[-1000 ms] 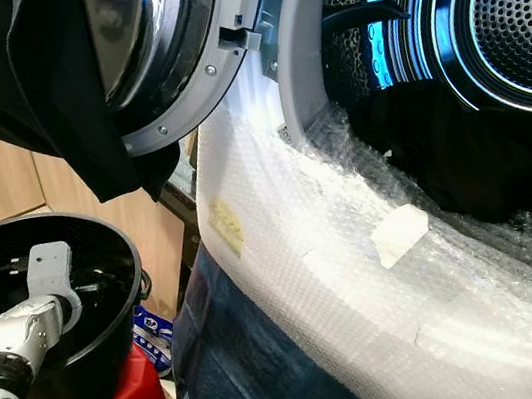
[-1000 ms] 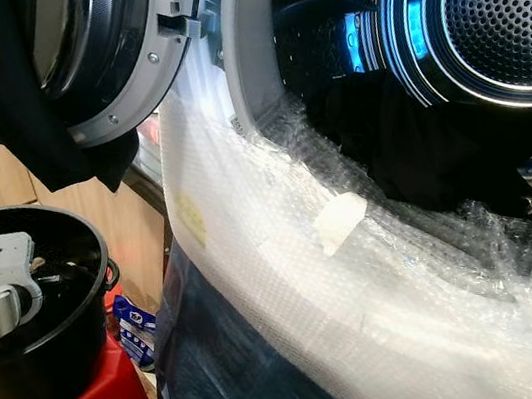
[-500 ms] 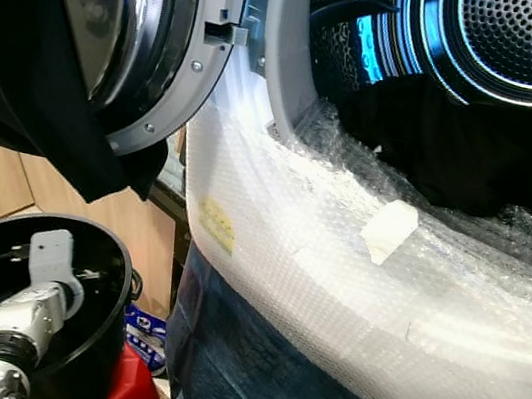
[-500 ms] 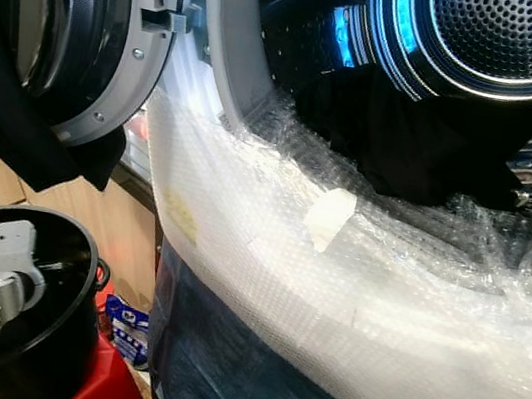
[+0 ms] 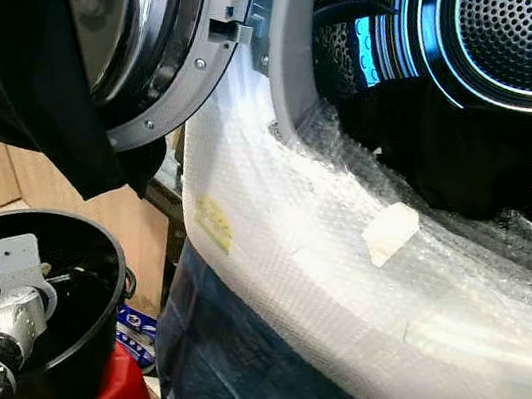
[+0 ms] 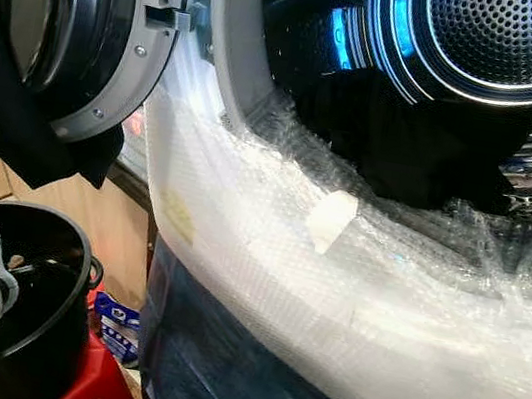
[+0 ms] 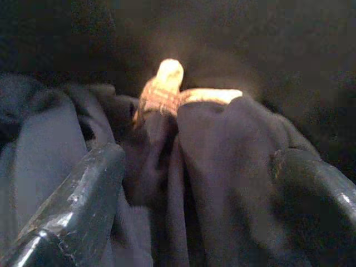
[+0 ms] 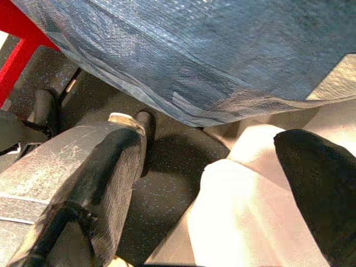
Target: Clothes washing
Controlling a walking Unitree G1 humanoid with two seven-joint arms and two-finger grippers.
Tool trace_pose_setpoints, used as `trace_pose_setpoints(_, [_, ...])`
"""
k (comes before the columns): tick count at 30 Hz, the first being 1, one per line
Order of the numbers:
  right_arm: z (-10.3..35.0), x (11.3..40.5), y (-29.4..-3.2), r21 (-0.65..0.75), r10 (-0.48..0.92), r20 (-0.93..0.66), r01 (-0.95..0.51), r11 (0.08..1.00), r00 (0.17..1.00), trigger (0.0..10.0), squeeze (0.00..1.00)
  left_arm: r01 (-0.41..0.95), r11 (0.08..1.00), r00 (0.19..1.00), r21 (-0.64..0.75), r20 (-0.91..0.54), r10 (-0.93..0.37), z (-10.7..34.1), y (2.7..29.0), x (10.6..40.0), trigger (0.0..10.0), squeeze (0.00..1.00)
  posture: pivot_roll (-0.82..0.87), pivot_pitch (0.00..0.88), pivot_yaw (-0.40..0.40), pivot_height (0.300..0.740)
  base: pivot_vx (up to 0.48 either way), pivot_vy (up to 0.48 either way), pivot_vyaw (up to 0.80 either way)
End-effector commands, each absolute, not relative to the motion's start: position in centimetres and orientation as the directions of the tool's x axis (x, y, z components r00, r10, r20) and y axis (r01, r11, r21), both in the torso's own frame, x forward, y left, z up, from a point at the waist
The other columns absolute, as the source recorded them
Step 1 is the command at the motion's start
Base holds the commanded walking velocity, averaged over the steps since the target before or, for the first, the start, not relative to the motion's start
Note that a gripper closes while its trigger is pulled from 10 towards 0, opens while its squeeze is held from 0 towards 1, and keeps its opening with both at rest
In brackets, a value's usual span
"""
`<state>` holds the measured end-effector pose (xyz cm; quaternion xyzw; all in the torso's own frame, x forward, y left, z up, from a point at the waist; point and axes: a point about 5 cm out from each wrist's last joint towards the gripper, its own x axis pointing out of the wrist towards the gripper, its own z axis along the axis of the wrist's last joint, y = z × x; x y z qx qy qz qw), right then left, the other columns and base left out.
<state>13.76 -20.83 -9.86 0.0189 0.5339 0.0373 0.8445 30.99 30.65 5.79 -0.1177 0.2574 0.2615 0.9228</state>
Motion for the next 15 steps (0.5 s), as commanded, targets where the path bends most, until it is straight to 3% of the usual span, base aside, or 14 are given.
trace_pose_setpoints(1, [-9.7, 14.0, -21.2, 0.049, 0.072, -0.901, -0.064, 0.997, 0.428, 10.0, 0.0, -0.559, 0.821, 0.726, -0.115, -0.547, 0.418, 5.5, 30.5, 30.9, 10.0, 0.0, -0.01, 0.007, -0.153, 0.74, 0.0, 0.0, 0.0])
trace_pose_setpoints(8, [-9.3, 15.1, -21.1, 0.052, 0.076, -0.882, -0.066, 0.997, 0.466, 10.0, 0.0, -0.542, 0.829, 0.732, -0.136, -0.562, 0.386, 5.0, 29.5, 31.1, 10.0, 0.0, -0.04, 0.004, -0.163, 0.74, 0.0, 0.0, 0.0])
trace_pose_setpoints(15, [-9.4, 14.3, -22.0, 0.039, 0.068, -0.894, -0.074, 0.997, 0.442, 10.0, 0.0, -0.522, 0.833, 0.759, -0.183, -0.545, 0.356, 5.0, 27.9, 32.0, 10.0, 0.0, -0.04, 0.04, -0.194, 0.74, 0.0, 0.0, 0.0])
